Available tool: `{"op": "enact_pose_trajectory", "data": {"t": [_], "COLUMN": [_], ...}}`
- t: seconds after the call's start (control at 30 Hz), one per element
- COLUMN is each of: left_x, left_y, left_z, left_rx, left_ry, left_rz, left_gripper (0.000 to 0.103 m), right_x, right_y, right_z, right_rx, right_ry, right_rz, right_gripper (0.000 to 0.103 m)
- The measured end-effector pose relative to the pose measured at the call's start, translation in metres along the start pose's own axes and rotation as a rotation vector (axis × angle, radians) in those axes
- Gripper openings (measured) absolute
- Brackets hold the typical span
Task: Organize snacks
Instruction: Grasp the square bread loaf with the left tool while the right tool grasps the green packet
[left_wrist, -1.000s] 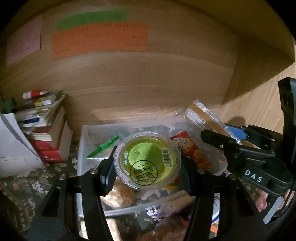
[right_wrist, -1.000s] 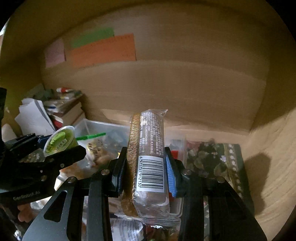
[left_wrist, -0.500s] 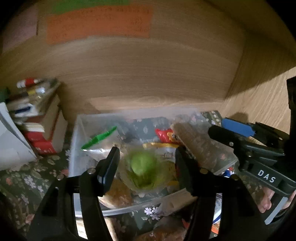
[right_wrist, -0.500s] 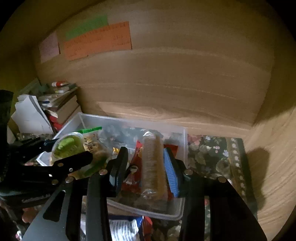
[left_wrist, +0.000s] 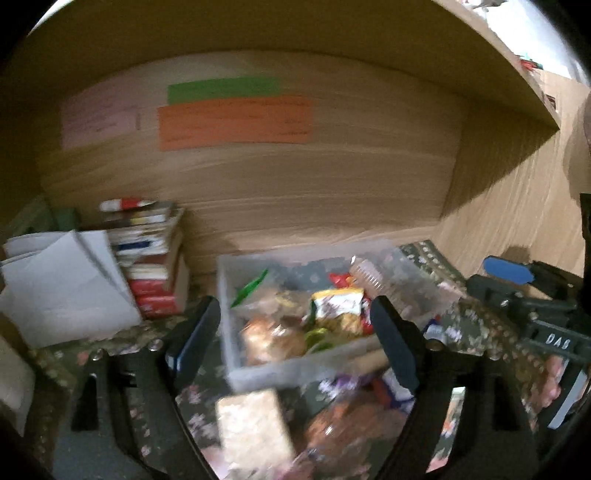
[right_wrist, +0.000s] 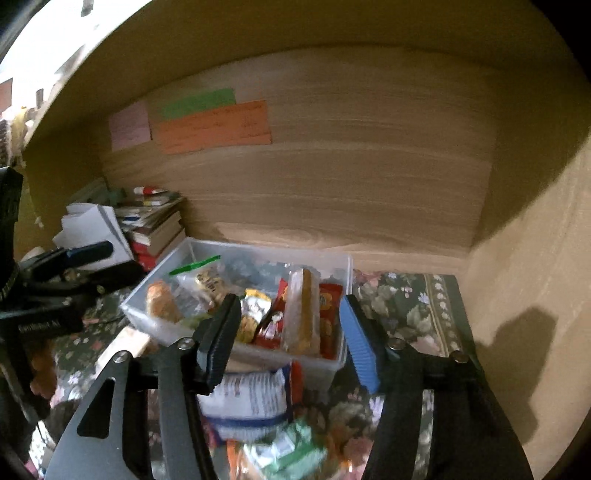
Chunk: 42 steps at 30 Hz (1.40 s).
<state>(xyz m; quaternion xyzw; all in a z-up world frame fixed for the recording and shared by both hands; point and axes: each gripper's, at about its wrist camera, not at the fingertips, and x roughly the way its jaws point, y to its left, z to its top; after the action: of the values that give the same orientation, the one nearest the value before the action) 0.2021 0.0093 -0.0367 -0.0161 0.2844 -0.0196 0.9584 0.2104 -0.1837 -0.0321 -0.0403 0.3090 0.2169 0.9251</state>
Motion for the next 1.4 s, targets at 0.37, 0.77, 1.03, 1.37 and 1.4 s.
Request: {"op": "enact_pose_trajectory", "data": {"t": [0.37, 0.77, 1.03, 1.37, 1.4], "left_x": [0.005, 0.048, 0.058, 0.029, 0.025], "left_y": [0.036, 0.041, 0.044, 0.050, 0.050], "left_z": [-0.059, -0.095, -0.101, -0.099, -0.098], "left_rx": [-0.048, -0.077, -0.082, -0.089, -0.088], "left_ry": [0.141, 0.267, 0.294, 0.237, 0.229], "left_rz": [0.036, 0.012, -0.023, 0.001, 0.004], "left_gripper": [0.087, 0.087, 0.057, 0.055, 0.055], "right_x": [-0.004, 0.022, 0.023, 0.011, 0.009], "right_y": [-0.004, -0.016, -0.015, -0.018, -0.018], "right_z": [-0.051, -0.091, -0.094, -0.089, -0.087], "right_rx": [0.038, 0.126, 0.128, 0.139, 0.137], "right_ry": [0.077, 0.184, 0.181, 0.146, 0.139], "right_rz": [-0.033, -0.062, -0.054, -0.051, -0.054], "right_gripper": [0.062, 0.065, 0.041, 0.031, 0.031]}}
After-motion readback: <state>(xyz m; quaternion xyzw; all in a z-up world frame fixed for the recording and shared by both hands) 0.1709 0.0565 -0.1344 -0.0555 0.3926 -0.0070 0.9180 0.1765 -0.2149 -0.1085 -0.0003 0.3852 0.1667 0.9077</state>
